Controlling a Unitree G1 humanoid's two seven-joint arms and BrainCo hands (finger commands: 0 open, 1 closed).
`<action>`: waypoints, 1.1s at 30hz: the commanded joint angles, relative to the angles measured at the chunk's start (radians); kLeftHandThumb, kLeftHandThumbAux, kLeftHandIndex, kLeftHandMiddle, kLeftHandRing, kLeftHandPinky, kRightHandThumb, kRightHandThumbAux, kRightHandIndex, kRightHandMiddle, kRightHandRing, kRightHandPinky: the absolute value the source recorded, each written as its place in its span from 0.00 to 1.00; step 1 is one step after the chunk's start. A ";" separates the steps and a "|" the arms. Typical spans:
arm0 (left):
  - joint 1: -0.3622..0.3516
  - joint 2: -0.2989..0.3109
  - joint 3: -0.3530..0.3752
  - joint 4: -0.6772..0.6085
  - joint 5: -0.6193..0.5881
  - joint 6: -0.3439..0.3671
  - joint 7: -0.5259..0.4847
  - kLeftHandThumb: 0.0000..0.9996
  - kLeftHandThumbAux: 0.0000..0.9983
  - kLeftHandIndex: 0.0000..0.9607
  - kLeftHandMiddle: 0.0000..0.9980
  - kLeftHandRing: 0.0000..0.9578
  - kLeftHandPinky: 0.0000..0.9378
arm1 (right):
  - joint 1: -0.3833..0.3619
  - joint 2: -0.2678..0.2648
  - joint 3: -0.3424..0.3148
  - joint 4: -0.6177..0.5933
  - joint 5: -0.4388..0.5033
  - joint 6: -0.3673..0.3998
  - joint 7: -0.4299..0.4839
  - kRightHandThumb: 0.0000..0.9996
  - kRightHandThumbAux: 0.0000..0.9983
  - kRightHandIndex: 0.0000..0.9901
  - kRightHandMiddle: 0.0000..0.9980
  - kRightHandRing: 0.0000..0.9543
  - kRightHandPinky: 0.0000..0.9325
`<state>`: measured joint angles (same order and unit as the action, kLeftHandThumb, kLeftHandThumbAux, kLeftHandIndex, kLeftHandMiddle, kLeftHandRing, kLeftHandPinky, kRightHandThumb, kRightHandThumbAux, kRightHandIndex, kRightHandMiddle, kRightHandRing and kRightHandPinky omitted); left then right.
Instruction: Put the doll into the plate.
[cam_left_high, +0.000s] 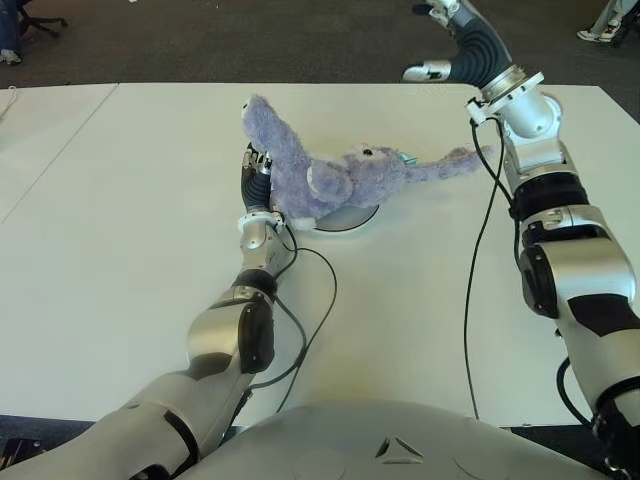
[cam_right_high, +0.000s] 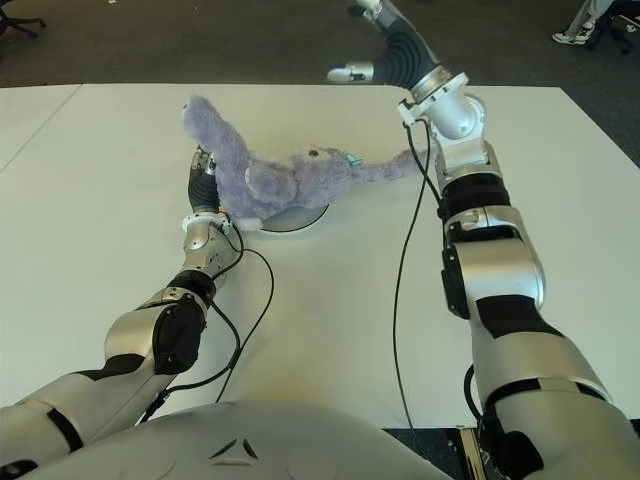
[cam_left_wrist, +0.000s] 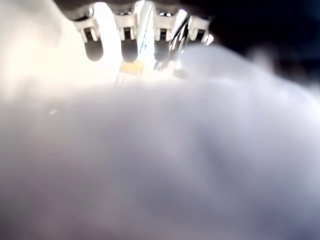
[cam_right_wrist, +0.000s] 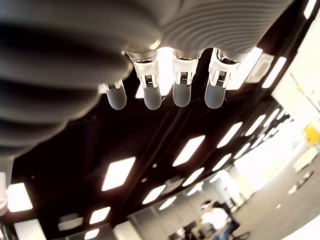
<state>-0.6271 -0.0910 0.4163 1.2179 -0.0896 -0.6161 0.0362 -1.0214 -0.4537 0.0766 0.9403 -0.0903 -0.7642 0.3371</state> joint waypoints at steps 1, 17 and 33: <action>0.213 -0.049 0.021 0.139 -0.017 0.122 0.010 0.00 0.51 0.05 0.06 0.04 0.04 | -0.046 -0.005 -0.039 0.081 0.020 0.016 0.010 0.05 0.53 0.00 0.00 0.00 0.00; 0.206 -0.047 0.044 0.139 -0.046 0.136 -0.011 0.00 0.49 0.05 0.05 0.03 0.04 | -0.104 -0.052 -0.180 0.223 0.157 0.104 0.166 0.02 0.71 0.00 0.00 0.00 0.00; 0.199 -0.046 0.041 0.141 -0.045 0.164 0.010 0.00 0.50 0.05 0.05 0.03 0.04 | -0.038 -0.229 -0.214 0.363 0.094 0.187 0.123 0.02 0.79 0.01 0.00 0.00 0.00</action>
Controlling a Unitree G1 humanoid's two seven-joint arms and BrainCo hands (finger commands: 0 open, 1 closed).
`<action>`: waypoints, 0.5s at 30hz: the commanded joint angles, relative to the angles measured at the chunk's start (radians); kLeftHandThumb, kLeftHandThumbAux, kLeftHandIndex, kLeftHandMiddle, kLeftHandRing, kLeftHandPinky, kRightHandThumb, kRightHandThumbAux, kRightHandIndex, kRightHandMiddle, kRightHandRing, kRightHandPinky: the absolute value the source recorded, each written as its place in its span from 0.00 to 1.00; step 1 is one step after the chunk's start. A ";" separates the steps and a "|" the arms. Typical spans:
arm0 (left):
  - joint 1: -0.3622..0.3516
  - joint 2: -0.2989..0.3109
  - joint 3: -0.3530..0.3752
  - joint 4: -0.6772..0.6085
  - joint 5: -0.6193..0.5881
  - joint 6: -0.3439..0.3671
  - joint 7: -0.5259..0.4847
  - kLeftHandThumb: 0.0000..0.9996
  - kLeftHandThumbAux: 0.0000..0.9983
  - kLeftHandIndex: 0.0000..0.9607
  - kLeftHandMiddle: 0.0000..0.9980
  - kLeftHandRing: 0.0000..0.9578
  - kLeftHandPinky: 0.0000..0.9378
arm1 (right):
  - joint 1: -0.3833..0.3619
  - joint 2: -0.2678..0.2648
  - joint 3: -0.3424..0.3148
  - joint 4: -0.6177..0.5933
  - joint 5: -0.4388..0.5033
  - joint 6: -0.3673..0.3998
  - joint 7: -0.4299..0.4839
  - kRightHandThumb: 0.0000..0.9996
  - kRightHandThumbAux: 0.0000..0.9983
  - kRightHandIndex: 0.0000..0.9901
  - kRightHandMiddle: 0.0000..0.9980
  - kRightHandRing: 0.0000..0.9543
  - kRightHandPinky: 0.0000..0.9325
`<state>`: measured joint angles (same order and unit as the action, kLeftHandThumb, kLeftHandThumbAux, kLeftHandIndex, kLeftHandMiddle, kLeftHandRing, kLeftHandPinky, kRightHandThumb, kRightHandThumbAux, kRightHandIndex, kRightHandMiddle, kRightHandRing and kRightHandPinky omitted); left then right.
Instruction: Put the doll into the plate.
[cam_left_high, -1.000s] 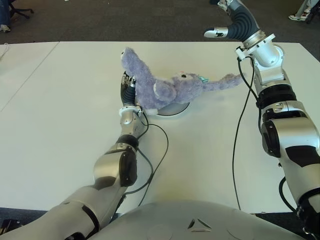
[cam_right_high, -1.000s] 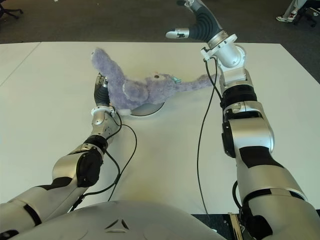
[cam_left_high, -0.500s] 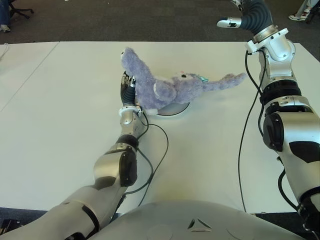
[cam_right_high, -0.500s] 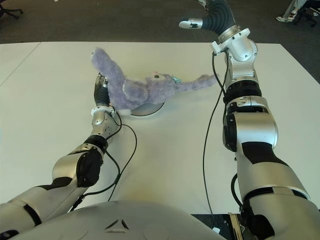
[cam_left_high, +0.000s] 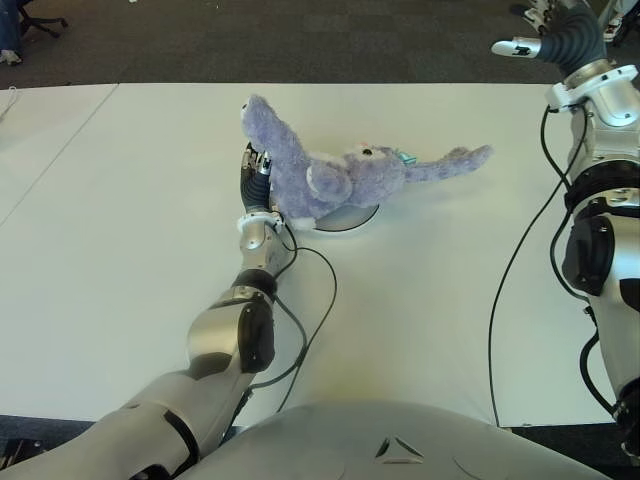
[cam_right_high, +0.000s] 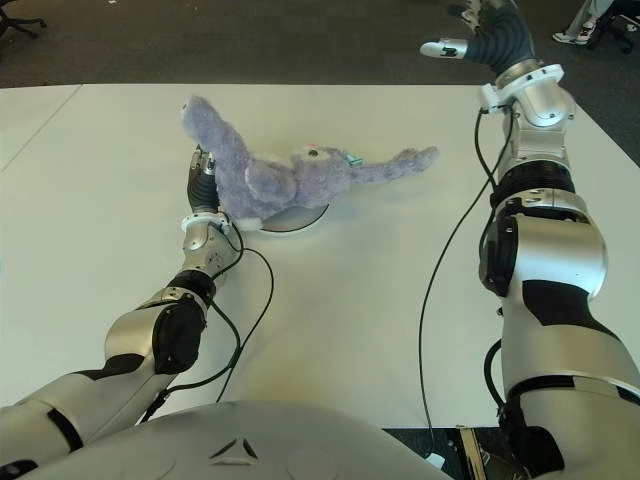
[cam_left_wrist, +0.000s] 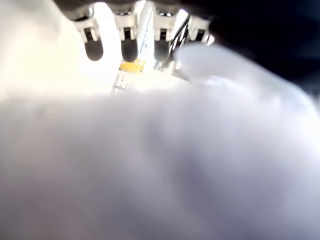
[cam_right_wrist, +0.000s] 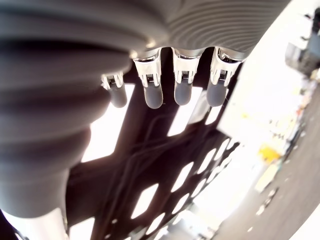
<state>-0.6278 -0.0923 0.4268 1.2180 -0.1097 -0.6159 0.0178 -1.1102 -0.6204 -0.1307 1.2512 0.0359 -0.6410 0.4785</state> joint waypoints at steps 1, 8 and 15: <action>0.199 -0.044 0.027 0.142 -0.020 0.169 0.037 0.00 0.51 0.05 0.05 0.03 0.04 | 0.058 -0.072 -0.007 0.058 -0.036 0.073 -0.024 0.02 0.79 0.01 0.00 0.00 0.00; 0.196 -0.040 0.022 0.142 -0.014 0.177 0.055 0.00 0.52 0.05 0.05 0.04 0.04 | 0.082 -0.098 -0.021 0.085 -0.039 0.144 -0.080 0.02 0.75 0.02 0.00 0.00 0.00; 0.200 -0.034 0.034 0.140 -0.029 0.164 0.024 0.00 0.51 0.04 0.05 0.04 0.03 | 0.115 -0.100 -0.062 0.093 -0.012 0.189 -0.140 0.03 0.72 0.02 0.00 0.00 0.00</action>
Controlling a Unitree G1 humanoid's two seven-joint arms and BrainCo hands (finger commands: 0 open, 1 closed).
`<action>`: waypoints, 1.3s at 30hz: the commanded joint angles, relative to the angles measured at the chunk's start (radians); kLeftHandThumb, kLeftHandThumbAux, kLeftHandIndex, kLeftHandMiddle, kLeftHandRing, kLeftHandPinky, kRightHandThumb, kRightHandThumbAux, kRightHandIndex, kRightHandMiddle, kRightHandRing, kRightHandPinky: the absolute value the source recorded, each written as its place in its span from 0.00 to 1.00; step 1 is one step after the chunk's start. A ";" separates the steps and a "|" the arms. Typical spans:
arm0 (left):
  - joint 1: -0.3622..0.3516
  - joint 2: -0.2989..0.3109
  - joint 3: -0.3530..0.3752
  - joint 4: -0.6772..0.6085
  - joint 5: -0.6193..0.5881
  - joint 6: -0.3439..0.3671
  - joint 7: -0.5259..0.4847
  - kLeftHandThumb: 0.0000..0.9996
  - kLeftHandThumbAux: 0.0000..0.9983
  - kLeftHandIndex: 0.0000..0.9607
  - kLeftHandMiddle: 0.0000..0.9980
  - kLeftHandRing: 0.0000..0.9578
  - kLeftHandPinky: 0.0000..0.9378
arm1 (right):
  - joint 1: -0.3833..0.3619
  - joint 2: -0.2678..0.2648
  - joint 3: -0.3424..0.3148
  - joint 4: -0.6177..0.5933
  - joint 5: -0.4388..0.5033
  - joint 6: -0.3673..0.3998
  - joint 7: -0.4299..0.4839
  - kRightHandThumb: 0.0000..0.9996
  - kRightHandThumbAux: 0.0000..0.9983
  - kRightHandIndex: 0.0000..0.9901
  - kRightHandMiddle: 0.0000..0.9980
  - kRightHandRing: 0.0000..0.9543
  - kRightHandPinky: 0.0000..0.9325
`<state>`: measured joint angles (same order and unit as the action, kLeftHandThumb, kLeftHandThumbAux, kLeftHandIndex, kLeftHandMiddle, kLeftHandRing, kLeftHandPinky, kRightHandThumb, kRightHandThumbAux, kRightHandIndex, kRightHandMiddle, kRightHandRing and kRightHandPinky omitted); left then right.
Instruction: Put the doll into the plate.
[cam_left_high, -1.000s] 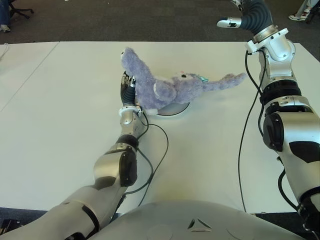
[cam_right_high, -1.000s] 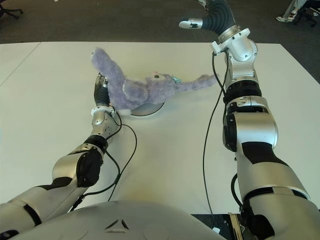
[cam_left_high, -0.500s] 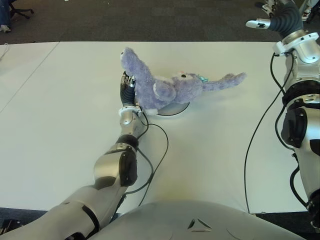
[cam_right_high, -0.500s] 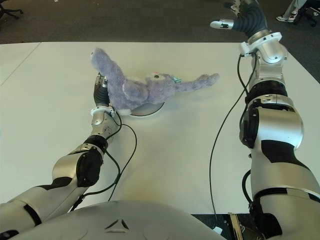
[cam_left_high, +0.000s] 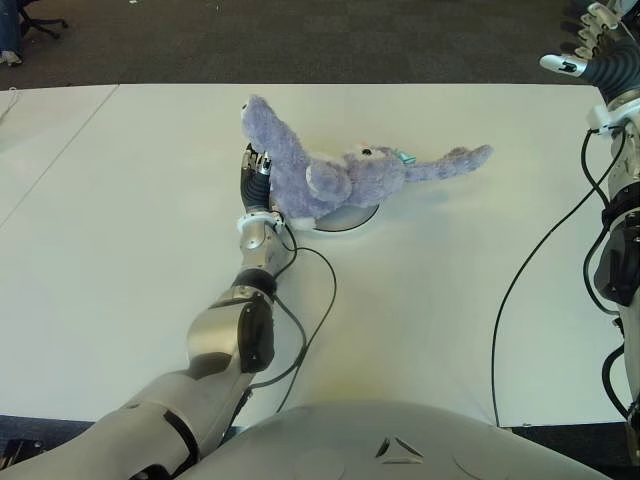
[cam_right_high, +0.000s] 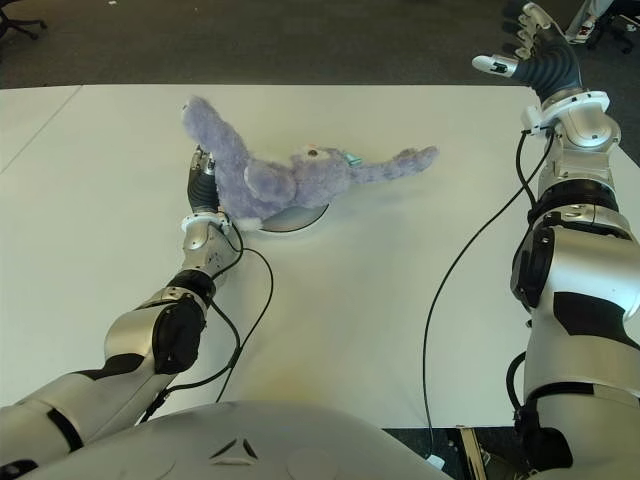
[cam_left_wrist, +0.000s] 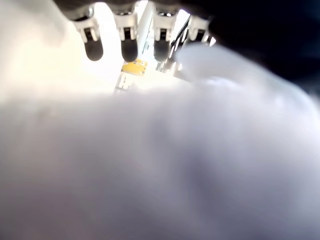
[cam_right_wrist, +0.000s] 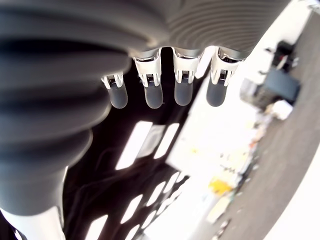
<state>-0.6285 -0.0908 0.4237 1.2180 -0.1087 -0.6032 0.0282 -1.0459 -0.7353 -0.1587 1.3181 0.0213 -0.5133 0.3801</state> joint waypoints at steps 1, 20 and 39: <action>0.200 -0.035 0.041 0.140 -0.035 0.153 0.006 0.00 0.51 0.04 0.05 0.04 0.03 | 0.058 0.018 -0.049 0.028 0.013 0.068 -0.051 0.03 0.72 0.02 0.00 0.00 0.00; 0.199 -0.020 0.040 0.142 -0.020 0.163 0.013 0.00 0.54 0.06 0.06 0.04 0.03 | 0.196 0.156 -0.259 0.037 0.131 0.154 -0.191 0.00 0.78 0.00 0.00 0.00 0.01; 0.190 -0.029 0.073 0.137 -0.053 0.159 0.006 0.00 0.52 0.06 0.06 0.04 0.03 | 0.254 0.318 -0.338 0.037 0.145 0.181 -0.247 0.00 0.78 0.00 0.01 0.00 0.00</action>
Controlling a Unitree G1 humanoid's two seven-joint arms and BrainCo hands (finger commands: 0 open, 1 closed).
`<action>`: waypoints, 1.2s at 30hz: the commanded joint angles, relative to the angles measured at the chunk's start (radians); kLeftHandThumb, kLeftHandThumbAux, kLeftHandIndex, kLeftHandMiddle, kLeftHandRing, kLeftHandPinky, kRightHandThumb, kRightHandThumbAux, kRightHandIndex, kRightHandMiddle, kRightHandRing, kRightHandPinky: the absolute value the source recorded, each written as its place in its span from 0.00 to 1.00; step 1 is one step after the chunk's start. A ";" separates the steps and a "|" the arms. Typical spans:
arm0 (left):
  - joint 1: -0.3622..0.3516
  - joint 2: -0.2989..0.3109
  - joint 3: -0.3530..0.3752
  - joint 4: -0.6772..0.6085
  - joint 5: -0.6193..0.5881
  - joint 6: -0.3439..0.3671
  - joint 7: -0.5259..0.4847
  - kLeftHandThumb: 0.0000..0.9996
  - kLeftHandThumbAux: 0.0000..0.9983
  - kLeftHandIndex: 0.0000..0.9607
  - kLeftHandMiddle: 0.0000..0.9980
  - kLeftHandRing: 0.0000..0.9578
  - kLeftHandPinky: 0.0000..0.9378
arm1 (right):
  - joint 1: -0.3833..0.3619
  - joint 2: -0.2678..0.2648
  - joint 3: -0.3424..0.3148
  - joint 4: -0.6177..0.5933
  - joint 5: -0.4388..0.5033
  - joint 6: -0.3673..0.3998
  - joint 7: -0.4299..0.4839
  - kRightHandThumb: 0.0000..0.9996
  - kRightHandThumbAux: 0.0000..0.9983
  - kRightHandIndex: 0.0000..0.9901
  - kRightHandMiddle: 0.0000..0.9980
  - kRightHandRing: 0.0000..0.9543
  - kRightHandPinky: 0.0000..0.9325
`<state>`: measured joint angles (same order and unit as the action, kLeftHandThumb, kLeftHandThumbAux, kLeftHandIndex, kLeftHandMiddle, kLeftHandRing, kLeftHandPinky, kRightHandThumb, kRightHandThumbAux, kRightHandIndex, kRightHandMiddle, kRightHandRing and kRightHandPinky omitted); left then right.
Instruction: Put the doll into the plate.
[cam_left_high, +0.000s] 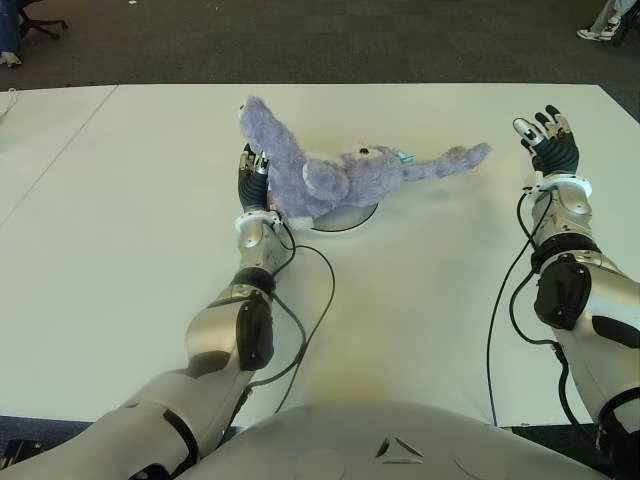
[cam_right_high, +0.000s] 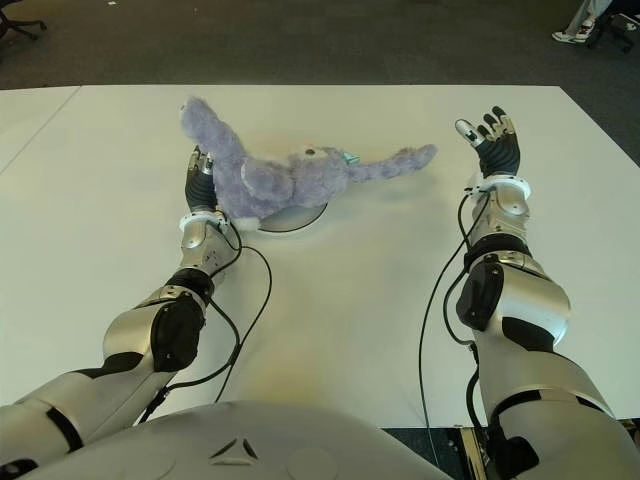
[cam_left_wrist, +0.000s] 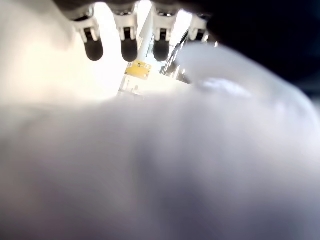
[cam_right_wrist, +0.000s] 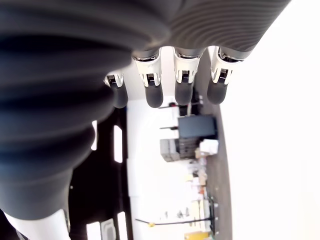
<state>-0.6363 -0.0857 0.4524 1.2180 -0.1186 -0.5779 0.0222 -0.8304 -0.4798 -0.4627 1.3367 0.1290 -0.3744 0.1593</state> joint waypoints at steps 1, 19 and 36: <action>0.197 -0.033 0.041 0.137 -0.038 0.137 0.016 0.00 0.52 0.06 0.06 0.04 0.03 | 0.044 0.079 -0.038 0.018 0.040 0.041 -0.032 0.00 0.78 0.00 0.01 0.00 0.00; 0.198 -0.037 0.066 0.135 -0.059 0.123 -0.006 0.00 0.52 0.07 0.06 0.03 0.01 | 0.072 0.194 -0.076 0.017 0.049 0.052 -0.057 0.00 0.73 0.00 0.03 0.01 0.01; 0.206 -0.029 0.053 0.135 -0.032 0.124 0.009 0.00 0.53 0.06 0.06 0.03 0.02 | 0.084 0.271 -0.102 0.013 0.078 0.046 -0.054 0.00 0.72 0.00 0.03 0.01 0.01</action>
<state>-0.6413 -0.0881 0.4864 1.2180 -0.1319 -0.5780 0.0179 -0.7831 -0.2488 -0.5488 1.3324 0.1782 -0.3634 0.1080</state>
